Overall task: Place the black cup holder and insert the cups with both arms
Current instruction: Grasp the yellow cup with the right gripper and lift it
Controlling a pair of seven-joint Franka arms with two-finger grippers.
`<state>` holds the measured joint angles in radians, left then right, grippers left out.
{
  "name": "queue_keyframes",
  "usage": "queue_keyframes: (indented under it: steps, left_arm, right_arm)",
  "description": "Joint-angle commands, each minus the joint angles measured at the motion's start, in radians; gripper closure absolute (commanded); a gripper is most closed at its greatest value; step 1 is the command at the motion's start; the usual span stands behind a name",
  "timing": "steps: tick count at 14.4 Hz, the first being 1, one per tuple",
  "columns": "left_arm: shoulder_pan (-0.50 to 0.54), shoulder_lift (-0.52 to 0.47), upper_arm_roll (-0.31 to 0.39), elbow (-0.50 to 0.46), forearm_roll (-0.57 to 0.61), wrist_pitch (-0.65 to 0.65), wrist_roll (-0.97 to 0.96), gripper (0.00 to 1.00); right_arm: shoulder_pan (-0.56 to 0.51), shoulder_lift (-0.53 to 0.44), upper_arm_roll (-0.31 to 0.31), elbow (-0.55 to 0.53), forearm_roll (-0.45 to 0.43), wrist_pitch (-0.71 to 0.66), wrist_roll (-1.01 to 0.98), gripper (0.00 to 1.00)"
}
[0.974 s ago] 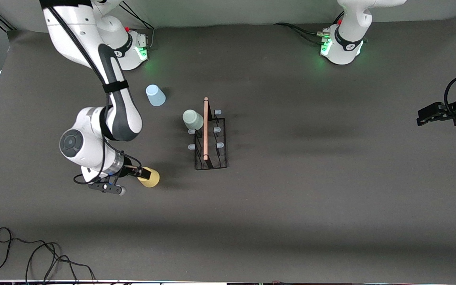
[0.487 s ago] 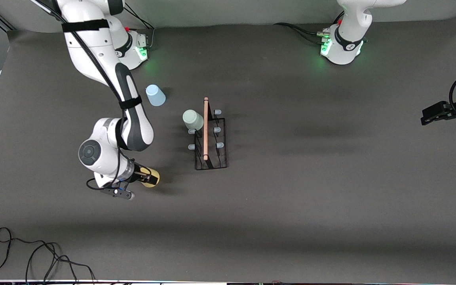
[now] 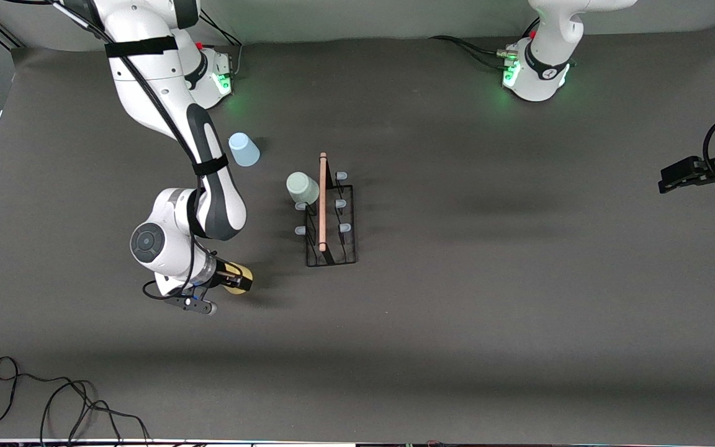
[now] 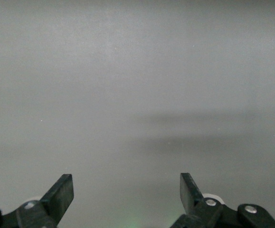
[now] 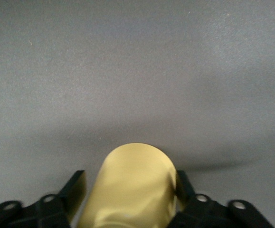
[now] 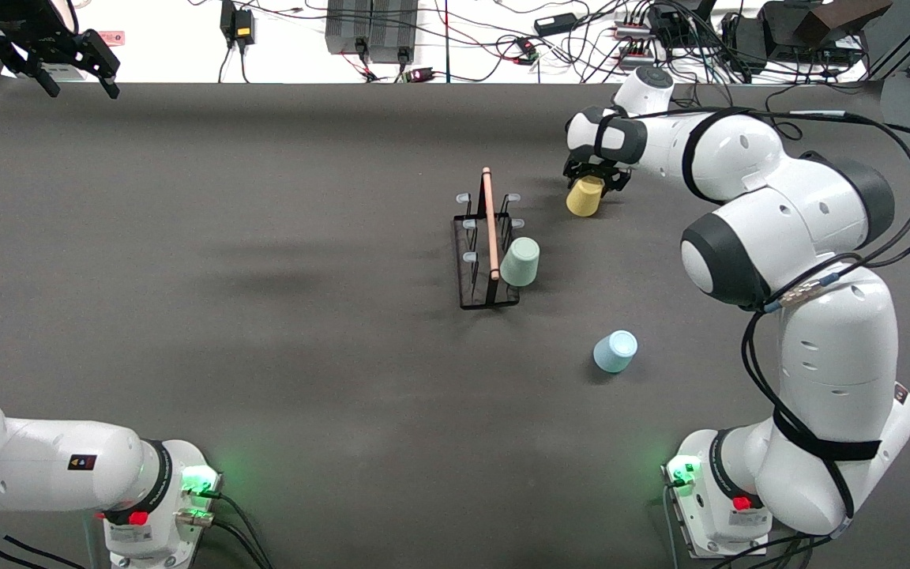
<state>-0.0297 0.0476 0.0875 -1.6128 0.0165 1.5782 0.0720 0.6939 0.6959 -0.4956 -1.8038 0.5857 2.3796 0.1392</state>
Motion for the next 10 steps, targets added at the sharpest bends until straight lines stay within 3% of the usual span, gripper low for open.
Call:
queue_keyframes:
  steps: [1,2,3,4,5,6,10]
  left_arm:
    - [0.001,-0.025,-0.005,-0.004,0.010,-0.024,0.008,0.00]
    - [0.001,-0.025,-0.005,-0.004,0.010,-0.033,0.009,0.00]
    - [0.001,-0.026,-0.003,-0.004,0.010,-0.035,0.009,0.00]
    - [0.002,-0.026,-0.003,-0.004,0.010,-0.036,0.009,0.00]
    - [0.002,-0.026,-0.003,-0.004,0.010,-0.037,0.011,0.00]
    - [0.002,-0.026,-0.002,-0.005,0.010,-0.037,0.011,0.00]
    - [0.001,-0.025,-0.003,-0.007,0.010,-0.033,0.009,0.00]
  right_arm:
    - [0.010,-0.004,-0.008,0.004,0.032,-0.078,-0.078,0.48]
    - [0.012,-0.015,-0.008,-0.003,0.031,-0.101,-0.079,0.38]
    - [0.013,-0.024,-0.008,-0.018,0.031,-0.109,-0.084,0.36]
    - [0.015,-0.038,-0.008,-0.028,0.029,-0.111,-0.092,0.53]
    - [0.013,-0.045,-0.008,-0.028,0.029,-0.120,-0.096,0.83]
    - [0.013,-0.056,-0.009,-0.028,0.031,-0.137,-0.098,1.00]
    - [0.012,-0.104,-0.015,-0.028,0.020,-0.183,-0.095,1.00]
